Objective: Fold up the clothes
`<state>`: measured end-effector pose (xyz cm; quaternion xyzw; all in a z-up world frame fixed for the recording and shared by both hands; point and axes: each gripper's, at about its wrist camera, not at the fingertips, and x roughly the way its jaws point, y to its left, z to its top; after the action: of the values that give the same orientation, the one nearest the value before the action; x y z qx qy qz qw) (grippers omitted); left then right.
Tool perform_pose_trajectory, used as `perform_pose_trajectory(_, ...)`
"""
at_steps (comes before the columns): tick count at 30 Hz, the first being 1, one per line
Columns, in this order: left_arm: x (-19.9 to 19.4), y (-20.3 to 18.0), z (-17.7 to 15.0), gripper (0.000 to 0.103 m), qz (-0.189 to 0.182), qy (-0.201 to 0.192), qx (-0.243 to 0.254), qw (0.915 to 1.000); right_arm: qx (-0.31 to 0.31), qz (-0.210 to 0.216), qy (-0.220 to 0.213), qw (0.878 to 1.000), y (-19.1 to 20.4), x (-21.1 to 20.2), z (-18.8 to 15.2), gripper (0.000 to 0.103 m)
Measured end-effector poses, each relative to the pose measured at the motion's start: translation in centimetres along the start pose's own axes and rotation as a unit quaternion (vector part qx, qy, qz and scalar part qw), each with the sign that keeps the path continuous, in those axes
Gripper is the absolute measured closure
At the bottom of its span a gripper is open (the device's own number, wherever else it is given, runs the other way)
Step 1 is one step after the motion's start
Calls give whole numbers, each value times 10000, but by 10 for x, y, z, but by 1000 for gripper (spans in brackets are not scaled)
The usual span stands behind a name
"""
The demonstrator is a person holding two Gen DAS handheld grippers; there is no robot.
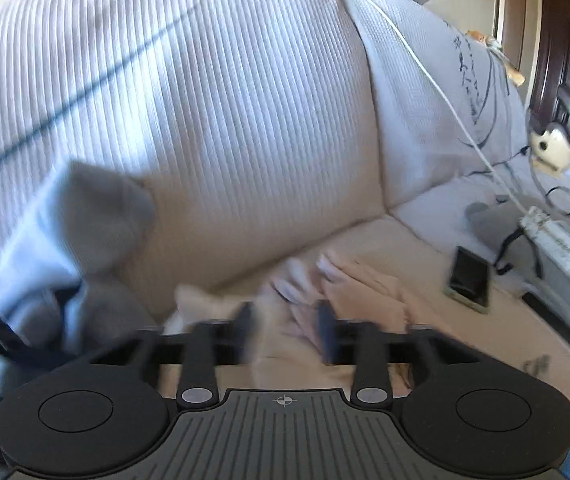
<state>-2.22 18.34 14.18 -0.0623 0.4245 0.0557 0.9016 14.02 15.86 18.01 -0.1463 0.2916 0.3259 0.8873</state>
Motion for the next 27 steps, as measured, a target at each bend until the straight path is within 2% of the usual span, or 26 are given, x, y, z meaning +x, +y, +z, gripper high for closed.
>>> perform_pose_trajectory(1, 4, 2, -2, 44, 3, 82, -50, 10000, -29, -13, -16, 10000, -4, -6, -6, 30)
perform_pose_trajectory(6, 13, 2, -14, 27, -176, 331, -84, 9993, 190, -62, 88, 9998, -37, -43, -35, 30)
perform_pose_trajectory(11, 5, -6, -35, 19, -486, 502, -50, 9975, 650, -354, 460, 9962, -69, -83, -90, 28)
perform_pose_trajectory(15, -3, -12, -54, 17, -921, 807, -67, 9925, 1014, -570, 933, 9888, -85, -108, -144, 28)
perform_pose_trajectory(20, -7, -27, -78, 14, -1596, 1259, -67, 9791, 1071, -752, 1483, 9802, -78, -118, -197, 28)
perform_pose_trajectory(23, 4, -48, -91, 14, -1835, 1486, 32, 9717, 1139, -817, 1443, 9796, -76, -116, -205, 28)
perform_pose_trajectory(27, 20, -77, -97, 14, -1837, 1397, 381, 9723, 1259, -782, 1223, 9814, -80, -110, -203, 28)
